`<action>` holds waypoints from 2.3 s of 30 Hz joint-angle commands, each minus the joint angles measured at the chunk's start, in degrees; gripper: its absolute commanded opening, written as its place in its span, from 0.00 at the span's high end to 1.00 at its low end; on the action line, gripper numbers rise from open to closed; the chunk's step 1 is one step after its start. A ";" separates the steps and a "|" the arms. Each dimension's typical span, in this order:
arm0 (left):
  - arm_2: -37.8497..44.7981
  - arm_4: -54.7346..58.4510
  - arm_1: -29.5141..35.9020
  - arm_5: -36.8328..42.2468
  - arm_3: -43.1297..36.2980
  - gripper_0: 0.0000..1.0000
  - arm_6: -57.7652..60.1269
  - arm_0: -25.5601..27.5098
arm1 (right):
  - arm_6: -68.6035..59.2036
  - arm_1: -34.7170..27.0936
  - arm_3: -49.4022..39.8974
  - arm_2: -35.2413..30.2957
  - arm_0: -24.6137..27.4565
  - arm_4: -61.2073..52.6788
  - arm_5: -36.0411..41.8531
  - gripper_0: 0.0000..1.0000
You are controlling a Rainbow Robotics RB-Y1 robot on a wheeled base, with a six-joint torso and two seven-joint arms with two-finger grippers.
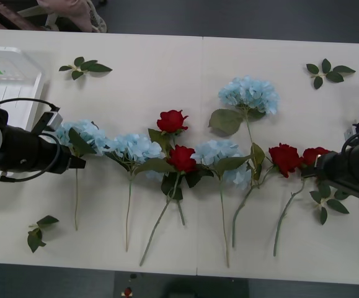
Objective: Put the red flowers into the right box and the blue flowers into the left box
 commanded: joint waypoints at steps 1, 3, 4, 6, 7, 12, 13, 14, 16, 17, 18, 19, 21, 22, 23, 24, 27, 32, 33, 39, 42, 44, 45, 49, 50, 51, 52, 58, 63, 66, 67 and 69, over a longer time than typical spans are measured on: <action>-1.47 -2.80 -1.41 -0.24 1.35 0.00 1.15 -2.57 | -0.35 -1.72 1.35 2.11 -0.42 1.86 -3.28 0.00; -3.23 -4.65 -2.11 -0.24 2.14 0.00 1.41 -3.89 | -0.26 -1.46 3.02 3.17 -0.51 2.47 -5.56 0.00; -3.50 -5.00 -2.29 -0.24 2.22 0.00 1.50 -4.06 | -0.26 -1.37 3.45 3.34 -0.51 2.65 -5.92 0.00; -3.67 -5.61 -3.08 -0.32 2.75 0.00 1.76 -4.32 | 0.09 -0.58 5.12 3.87 -0.86 3.26 -7.15 0.00; -3.67 -5.70 -3.16 -0.32 2.84 0.00 1.76 -4.32 | 0.18 -0.40 5.48 3.96 -1.04 3.44 -7.32 0.00; -5.78 -6.58 -4.04 -0.41 5.04 0.00 1.76 -6.17 | 0.80 1.44 8.46 4.48 -1.83 4.58 -8.73 0.00; -6.31 -6.67 -4.13 -0.50 5.56 0.00 1.76 -6.61 | 0.88 1.70 8.90 4.48 -1.83 4.67 -8.99 0.00; -6.84 -6.76 -4.22 -0.76 6.18 0.00 1.76 -7.05 | 1.06 1.88 9.52 4.66 -2.00 4.85 -9.52 0.00; -7.01 -7.02 -4.48 -1.11 6.62 0.00 1.76 -7.40 | 1.24 2.23 10.57 4.92 -2.09 5.11 -10.57 0.00; -7.10 -7.20 -4.66 -1.29 6.79 0.00 1.76 -7.40 | 1.32 2.41 11.10 5.10 -2.18 5.20 -11.01 0.00; -7.10 -7.37 -4.75 -1.55 6.97 0.00 1.76 -7.40 | 1.50 2.50 11.89 5.54 -2.35 5.46 -11.72 0.00; -7.10 -7.64 -4.83 -1.64 7.15 0.00 1.76 -7.40 | 1.50 2.67 12.60 6.15 -2.62 5.73 -12.42 0.00; -7.10 -7.99 -5.01 -1.73 7.41 0.00 1.67 -7.40 | 1.50 2.67 13.65 6.86 -2.88 6.08 -13.65 0.00; -7.10 -8.07 -5.10 -1.82 7.50 0.00 1.67 -7.40 | 1.50 2.76 14.00 7.03 -2.97 6.17 -14.09 0.00; -7.10 -8.25 -5.36 -1.91 7.50 0.00 1.67 -7.40 | 1.50 2.94 14.53 7.30 -3.15 6.43 -14.62 0.00; -7.10 -8.51 -5.54 -1.99 7.41 0.00 1.67 -7.49 | 1.59 3.02 14.97 7.56 -3.23 6.69 -14.97 0.00; -7.10 -9.22 -5.71 -1.99 7.50 0.00 1.67 -7.49 | 1.59 3.29 15.06 7.82 -3.23 7.48 -15.06 0.00; -8.07 -10.01 -5.98 -2.26 8.20 0.00 1.76 -7.58 | 1.50 3.46 15.41 8.97 -3.23 8.98 -15.67 0.00; -8.24 -10.10 -5.89 -2.52 8.29 0.00 1.76 -7.58 | 1.50 3.46 15.41 9.05 -3.23 9.15 -15.67 0.00; -8.95 -10.89 -5.89 -3.58 8.29 0.79 1.76 -7.66 | 1.50 3.73 15.41 9.85 -3.23 10.82 -15.76 0.79; -9.03 -11.06 -5.98 -3.66 8.29 0.95 1.76 -7.66 | 1.32 3.81 15.41 10.02 -3.23 11.26 -16.11 0.98; -9.03 -11.33 -5.89 -3.66 8.29 0.98 1.76 -7.58 | 1.24 3.81 15.41 10.46 -3.23 11.70 -16.55 1.00; -9.03 -11.41 -5.89 -3.66 8.29 0.99 1.76 -7.66 | 1.24 3.81 15.41 10.46 -3.23 11.88 -16.55 1.00; -8.95 -11.85 -5.98 -3.84 8.38 1.00 1.76 -7.58 | 1.24 3.90 15.41 10.72 -3.23 12.05 -16.64 1.00; -8.95 -12.03 -5.89 -4.01 8.29 1.00 1.76 -7.66 | 1.32 3.90 15.41 10.72 -3.23 11.97 -16.64 1.00; -8.95 -12.21 -5.89 -4.01 8.29 1.00 1.76 -7.66 | 1.50 3.90 15.41 10.64 -3.23 11.97 -16.55 1.00; -8.95 -12.38 -5.89 -4.10 8.29 1.00 1.76 -7.58 | 1.50 3.90 15.41 10.72 -3.23 11.79 -16.64 1.00; -8.68 -13.08 -4.48 -4.10 8.03 1.00 1.41 -8.54 | 1.85 1.62 11.89 10.64 -3.41 11.44 -15.93 1.00; -6.22 -13.26 -1.58 -2.52 5.65 1.00 1.32 -8.98 | 1.85 -2.07 6.27 9.14 -3.50 10.74 -13.03 1.00; -3.41 -13.44 1.58 2.49 2.31 1.00 1.32 -10.30 | 2.55 -5.15 3.72 6.68 -4.29 9.24 -10.40 1.00; -2.97 -13.44 2.28 3.72 1.52 1.00 1.32 -10.56 | 2.73 -5.77 3.45 6.24 -4.46 8.71 -10.05 1.00; -0.95 -13.44 5.19 9.34 -2.17 1.00 1.41 -12.06 | 4.58 -8.58 3.37 4.05 -5.69 6.43 -8.82 1.00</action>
